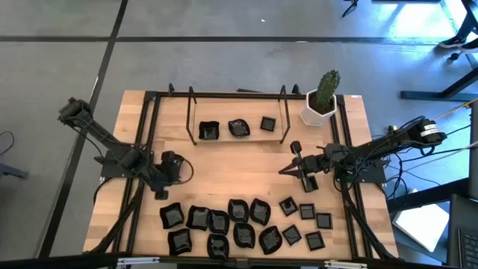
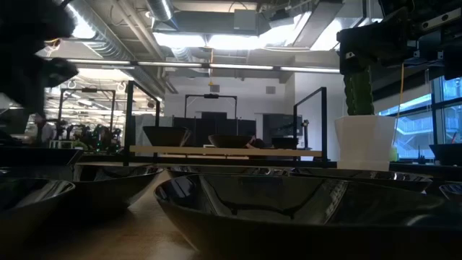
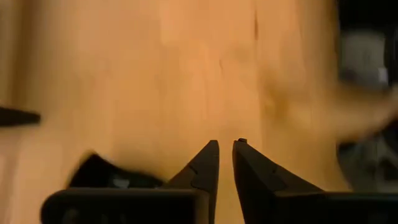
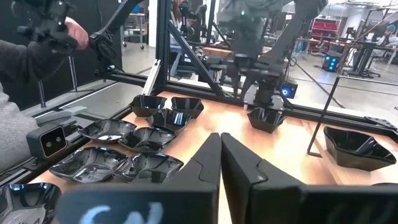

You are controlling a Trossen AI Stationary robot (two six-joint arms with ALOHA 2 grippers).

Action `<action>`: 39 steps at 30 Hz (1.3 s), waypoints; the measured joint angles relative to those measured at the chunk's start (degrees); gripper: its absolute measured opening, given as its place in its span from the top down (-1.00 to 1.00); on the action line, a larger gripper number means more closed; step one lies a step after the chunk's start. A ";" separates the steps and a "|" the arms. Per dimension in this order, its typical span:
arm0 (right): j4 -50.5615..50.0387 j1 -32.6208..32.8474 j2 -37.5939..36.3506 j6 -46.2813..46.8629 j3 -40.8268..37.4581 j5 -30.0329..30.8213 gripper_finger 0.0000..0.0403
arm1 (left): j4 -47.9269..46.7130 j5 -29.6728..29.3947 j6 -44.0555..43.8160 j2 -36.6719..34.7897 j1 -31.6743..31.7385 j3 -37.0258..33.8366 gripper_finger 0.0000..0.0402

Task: Pick & Place Mini shaped plates
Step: Stack the black distorted square plate on top of the black distorted square plate on the shelf

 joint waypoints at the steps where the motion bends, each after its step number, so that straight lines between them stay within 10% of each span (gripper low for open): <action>1: 0.00 0.01 0.00 0.00 0.00 0.00 0.96 | -1.39 1.07 -0.20 0.54 -0.07 0.00 0.75; 21: -0.01 0.00 0.00 1.49 0.00 0.00 0.97 | -9.15 0.66 -9.39 10.97 0.60 -0.02 0.07; 39: -0.02 0.01 0.00 1.49 0.00 0.00 0.97 | -9.55 -0.38 -9.80 17.83 0.63 -0.15 0.19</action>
